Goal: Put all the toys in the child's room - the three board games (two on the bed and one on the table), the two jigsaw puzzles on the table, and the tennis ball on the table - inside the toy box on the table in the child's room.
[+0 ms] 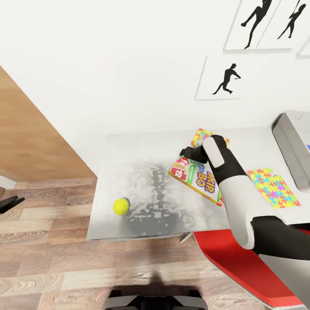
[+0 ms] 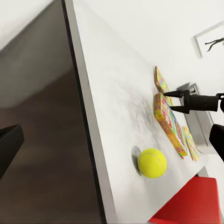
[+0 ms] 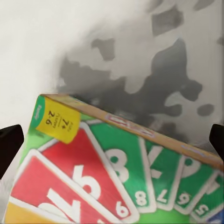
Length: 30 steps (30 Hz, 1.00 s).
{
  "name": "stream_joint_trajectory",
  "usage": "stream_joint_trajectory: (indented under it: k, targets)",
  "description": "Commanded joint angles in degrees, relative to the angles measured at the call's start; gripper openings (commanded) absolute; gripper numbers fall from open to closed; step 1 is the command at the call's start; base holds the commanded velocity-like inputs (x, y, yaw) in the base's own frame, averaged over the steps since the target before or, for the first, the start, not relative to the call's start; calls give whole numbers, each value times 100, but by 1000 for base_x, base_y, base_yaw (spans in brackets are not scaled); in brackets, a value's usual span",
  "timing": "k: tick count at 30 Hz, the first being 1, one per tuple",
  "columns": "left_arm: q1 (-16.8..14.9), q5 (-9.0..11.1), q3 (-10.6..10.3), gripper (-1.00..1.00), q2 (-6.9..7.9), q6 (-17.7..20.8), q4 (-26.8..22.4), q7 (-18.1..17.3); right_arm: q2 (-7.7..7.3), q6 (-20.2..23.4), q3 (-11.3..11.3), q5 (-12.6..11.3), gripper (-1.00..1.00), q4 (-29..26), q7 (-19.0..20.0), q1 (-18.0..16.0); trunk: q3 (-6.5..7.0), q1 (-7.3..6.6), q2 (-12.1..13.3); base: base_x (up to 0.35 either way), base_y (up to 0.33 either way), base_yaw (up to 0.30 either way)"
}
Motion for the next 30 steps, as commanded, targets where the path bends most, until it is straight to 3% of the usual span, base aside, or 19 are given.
stream_joint_trajectory:
  k: [1, 30]
  targets:
    - [-3, -6, 3, 100, 1, 61, 0, -25, -2, 7, 13, -60, 100, -4, -60, -3, -6, 1, -6, -38, 0, 0]
    - [6, -13, 9, 100, 3, 61, 0, -25, -11, 15, 13, -60, 100, -22, -60, -3, -6, 1, -6, -134, 72, 0]
